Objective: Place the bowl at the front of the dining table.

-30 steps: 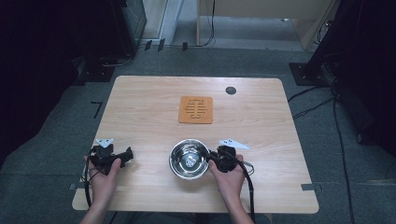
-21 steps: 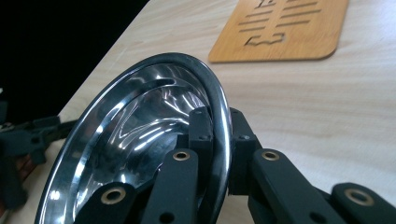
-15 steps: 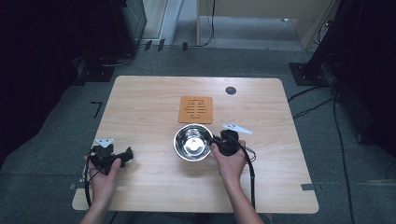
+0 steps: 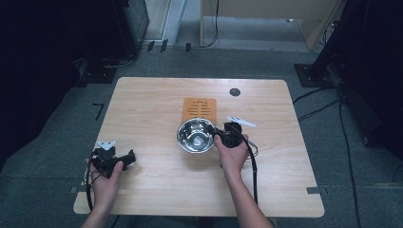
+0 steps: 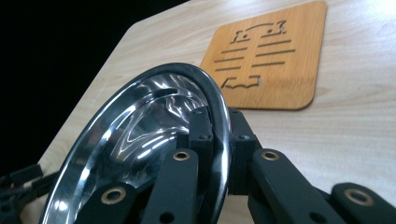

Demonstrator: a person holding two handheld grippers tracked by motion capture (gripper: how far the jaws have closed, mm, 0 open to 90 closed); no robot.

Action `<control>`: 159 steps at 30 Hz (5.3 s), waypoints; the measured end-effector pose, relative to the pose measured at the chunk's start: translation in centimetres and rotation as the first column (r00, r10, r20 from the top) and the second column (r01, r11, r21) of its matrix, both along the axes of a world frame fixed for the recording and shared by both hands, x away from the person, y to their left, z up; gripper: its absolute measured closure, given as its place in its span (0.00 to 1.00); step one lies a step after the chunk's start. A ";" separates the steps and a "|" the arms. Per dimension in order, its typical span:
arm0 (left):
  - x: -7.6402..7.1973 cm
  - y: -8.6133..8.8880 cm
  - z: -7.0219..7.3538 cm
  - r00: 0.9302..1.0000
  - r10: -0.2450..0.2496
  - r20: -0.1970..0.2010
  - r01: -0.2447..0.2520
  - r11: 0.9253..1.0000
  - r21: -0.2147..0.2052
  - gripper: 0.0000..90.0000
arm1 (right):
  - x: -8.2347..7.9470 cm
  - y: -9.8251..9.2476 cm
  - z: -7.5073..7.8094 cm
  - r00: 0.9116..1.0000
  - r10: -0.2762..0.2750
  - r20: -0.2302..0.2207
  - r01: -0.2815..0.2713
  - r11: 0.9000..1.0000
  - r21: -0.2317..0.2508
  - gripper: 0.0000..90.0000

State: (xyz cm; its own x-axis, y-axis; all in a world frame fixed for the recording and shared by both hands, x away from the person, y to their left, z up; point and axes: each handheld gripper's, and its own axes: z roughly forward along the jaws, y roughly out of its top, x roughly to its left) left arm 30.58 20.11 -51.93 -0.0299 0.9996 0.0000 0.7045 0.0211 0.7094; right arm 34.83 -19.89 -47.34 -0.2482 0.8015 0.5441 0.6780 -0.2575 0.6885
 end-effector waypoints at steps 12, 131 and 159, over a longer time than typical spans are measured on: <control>0.0 0.0 0.0 1.000 0.000 0.000 0.000 1.000 -0.001 0.00 | 2.6 -0.3 -0.3 0.996 -0.082 -0.021 0.082 0.997 0.008 0.94; 0.0 0.0 0.0 1.000 -0.003 0.002 0.003 1.000 -0.002 0.00 | -2.9 -5.1 -1.6 0.980 -0.157 0.125 0.185 0.948 -0.258 0.20; 0.0 0.0 0.0 1.000 -0.003 0.002 0.003 1.000 -0.002 0.00 | -7.1 -11.5 -2.9 0.956 -0.268 0.119 0.292 0.915 -0.280 0.20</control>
